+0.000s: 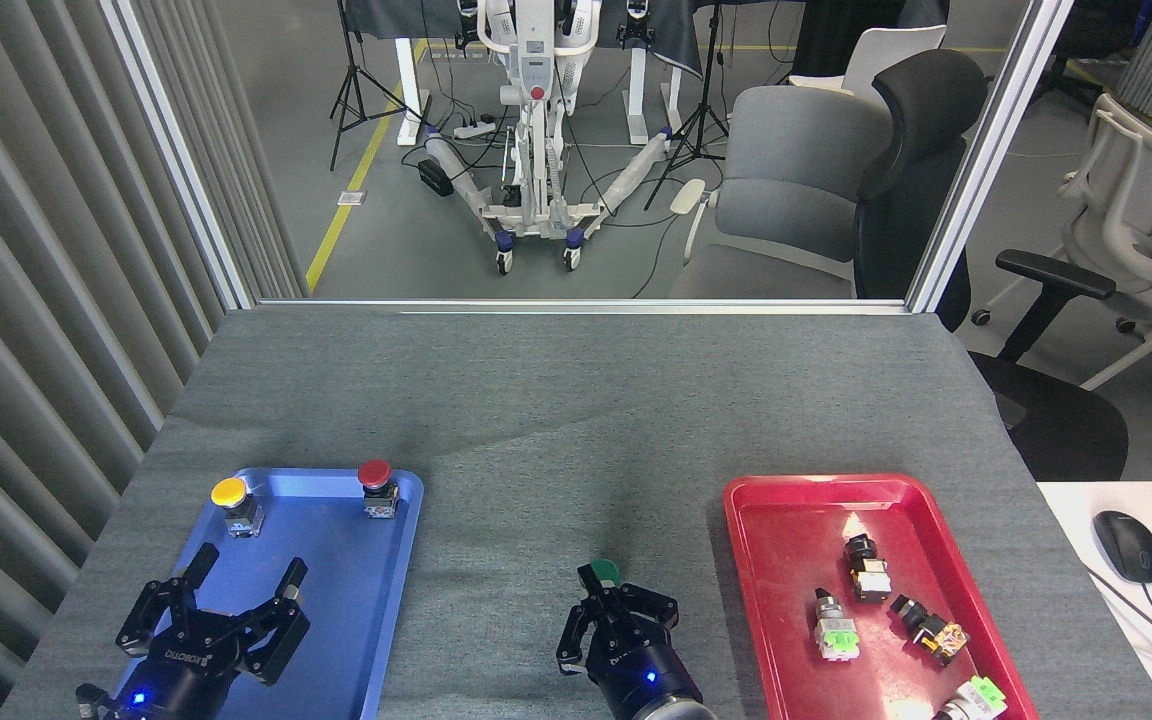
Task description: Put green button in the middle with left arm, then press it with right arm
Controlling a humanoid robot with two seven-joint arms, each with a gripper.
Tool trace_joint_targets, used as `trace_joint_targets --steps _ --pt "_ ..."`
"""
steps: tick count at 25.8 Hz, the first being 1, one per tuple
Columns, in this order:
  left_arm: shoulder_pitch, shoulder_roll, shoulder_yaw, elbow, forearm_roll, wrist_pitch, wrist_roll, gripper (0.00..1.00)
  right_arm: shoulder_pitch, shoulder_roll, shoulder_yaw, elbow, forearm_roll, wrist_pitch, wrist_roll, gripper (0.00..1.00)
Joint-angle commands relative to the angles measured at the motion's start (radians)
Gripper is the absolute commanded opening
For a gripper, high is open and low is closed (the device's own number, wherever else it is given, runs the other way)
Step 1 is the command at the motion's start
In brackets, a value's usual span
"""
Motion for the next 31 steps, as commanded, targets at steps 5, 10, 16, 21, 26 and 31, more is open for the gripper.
trace_joint_targets --steps 5,10,16,21,26,31 --pt "0.005 0.001 0.016 0.008 0.003 -0.002 0.004 0.99 0.003 -0.006 -0.006 0.054 -0.008 0.002 -0.045 0.0" --pt "0.005 0.001 0.017 0.01 0.003 -0.002 0.004 0.99 0.002 0.004 -0.007 0.02 -0.011 0.005 -0.075 0.0" --pt "0.005 0.003 0.02 0.01 0.01 0.007 0.006 0.99 0.003 0.014 -0.01 -0.081 -0.014 0.033 -0.141 0.0" --pt "0.005 0.005 0.048 0.04 0.01 0.01 0.006 0.99 0.043 0.011 -0.087 -0.133 -0.014 0.059 -0.141 0.69" --pt "0.002 0.005 0.096 0.088 0.009 0.012 0.007 0.99 0.123 0.014 -0.237 -0.21 -0.014 0.103 -0.19 1.0" --pt "-0.007 0.006 0.108 0.092 0.01 0.013 0.003 0.99 0.184 0.004 -0.349 -0.234 -0.039 0.105 -0.259 1.0"
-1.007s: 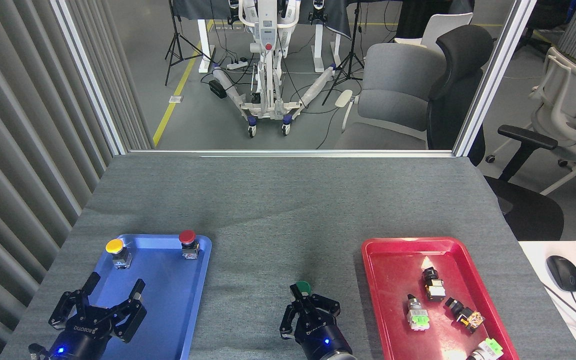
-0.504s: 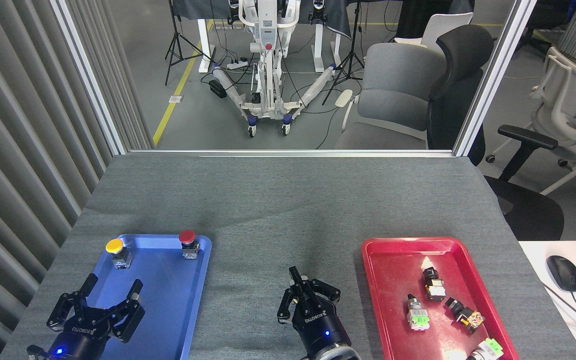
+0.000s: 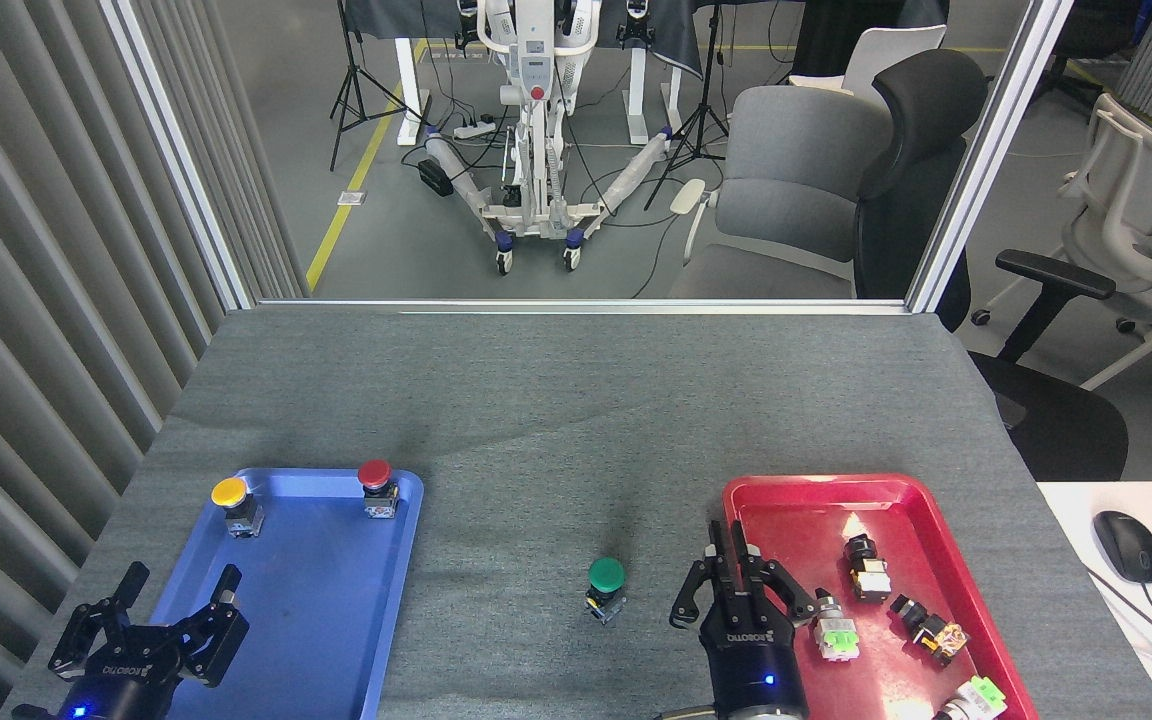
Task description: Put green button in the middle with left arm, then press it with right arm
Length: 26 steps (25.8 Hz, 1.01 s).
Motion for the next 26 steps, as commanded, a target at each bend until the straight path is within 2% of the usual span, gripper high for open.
trace_joint_targets --steps 1,5,8,18,22,24,26 --pt "-0.002 0.003 0.019 0.007 0.0 0.001 -0.002 0.99 0.042 -0.009 -0.076 -0.031 -0.027 0.012 -0.017 1.0" --pt "0.004 0.002 0.091 0.045 -0.001 -0.011 0.0 0.99 0.061 -0.029 -0.115 -0.054 -0.035 0.005 -0.026 1.0" --pt "0.004 -0.001 0.099 0.052 -0.001 -0.011 0.0 0.99 0.068 -0.056 -0.119 -0.083 -0.041 -0.001 -0.029 1.0" --pt "0.0 -0.003 0.109 0.081 -0.001 -0.002 -0.009 0.99 0.098 -0.059 -0.107 -0.092 -0.043 -0.004 -0.015 1.0" --pt "-0.005 -0.004 0.116 0.081 0.0 -0.001 -0.012 0.99 0.108 -0.076 -0.107 -0.094 -0.049 -0.067 0.065 1.0" --pt "-0.003 -0.004 0.114 0.081 0.003 -0.001 -0.012 0.99 0.105 -0.098 -0.109 -0.092 -0.049 -0.087 0.071 1.0" --pt "-0.003 -0.006 0.116 0.084 0.003 -0.001 -0.012 0.99 0.105 -0.095 -0.109 -0.094 -0.049 -0.086 0.072 1.0"
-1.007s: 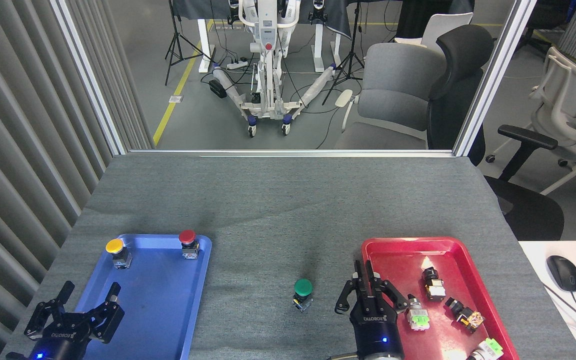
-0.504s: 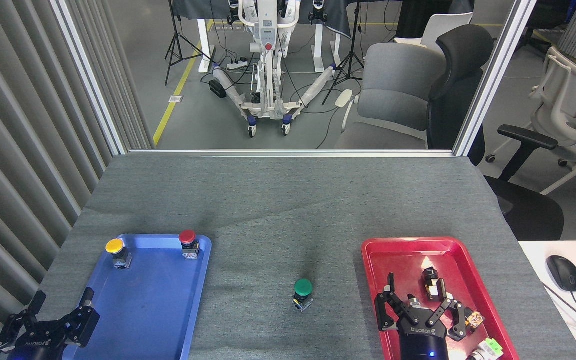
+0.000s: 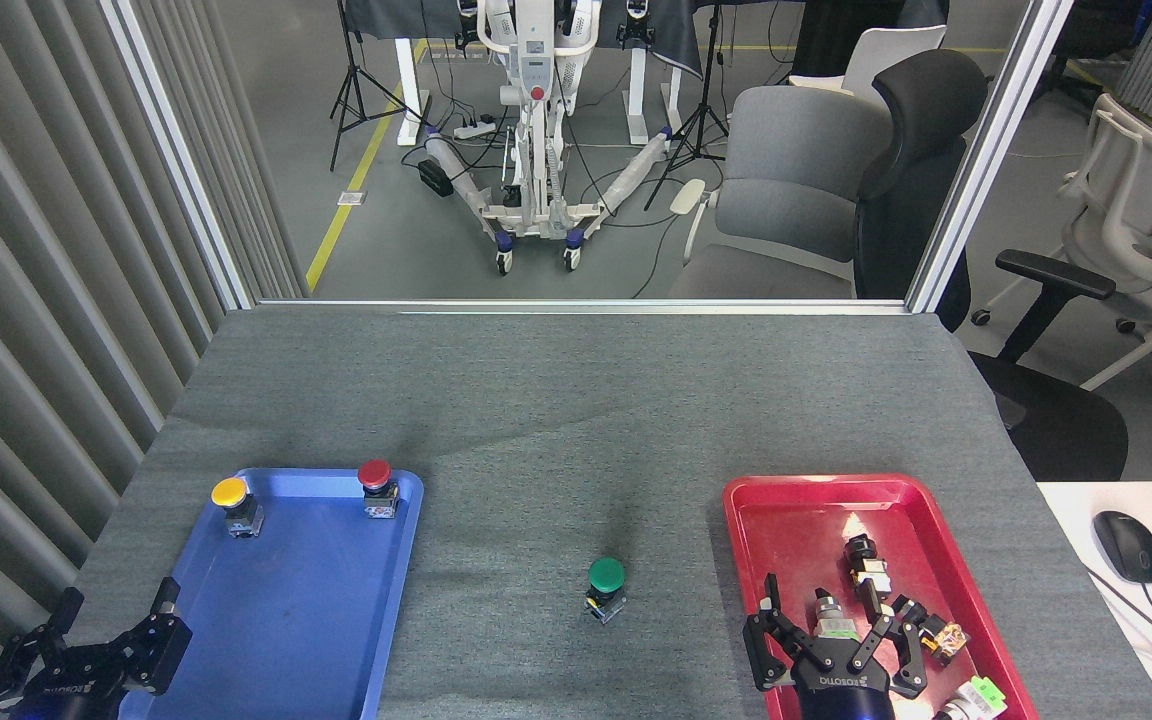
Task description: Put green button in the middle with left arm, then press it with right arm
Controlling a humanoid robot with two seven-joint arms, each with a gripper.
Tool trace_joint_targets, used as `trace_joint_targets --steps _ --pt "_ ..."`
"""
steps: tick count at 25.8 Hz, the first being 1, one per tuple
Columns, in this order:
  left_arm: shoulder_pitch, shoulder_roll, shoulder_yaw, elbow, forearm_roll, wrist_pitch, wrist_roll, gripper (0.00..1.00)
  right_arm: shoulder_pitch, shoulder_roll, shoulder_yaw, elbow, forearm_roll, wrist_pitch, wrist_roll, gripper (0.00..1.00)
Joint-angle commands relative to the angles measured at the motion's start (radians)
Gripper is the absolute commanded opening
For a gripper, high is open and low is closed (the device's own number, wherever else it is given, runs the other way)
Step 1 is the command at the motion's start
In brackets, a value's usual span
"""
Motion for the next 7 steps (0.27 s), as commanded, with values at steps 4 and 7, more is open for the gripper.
trace_joint_targets --steps 4,7 --pt "-0.001 -0.001 0.001 0.009 0.003 -0.001 0.0 0.99 0.0 -0.006 -0.002 0.001 -0.002 -0.011 0.021 1.0" --pt "-0.004 -0.005 0.001 0.026 0.005 -0.001 0.0 0.99 0.0 -0.006 -0.002 0.001 -0.002 -0.004 0.022 1.0"
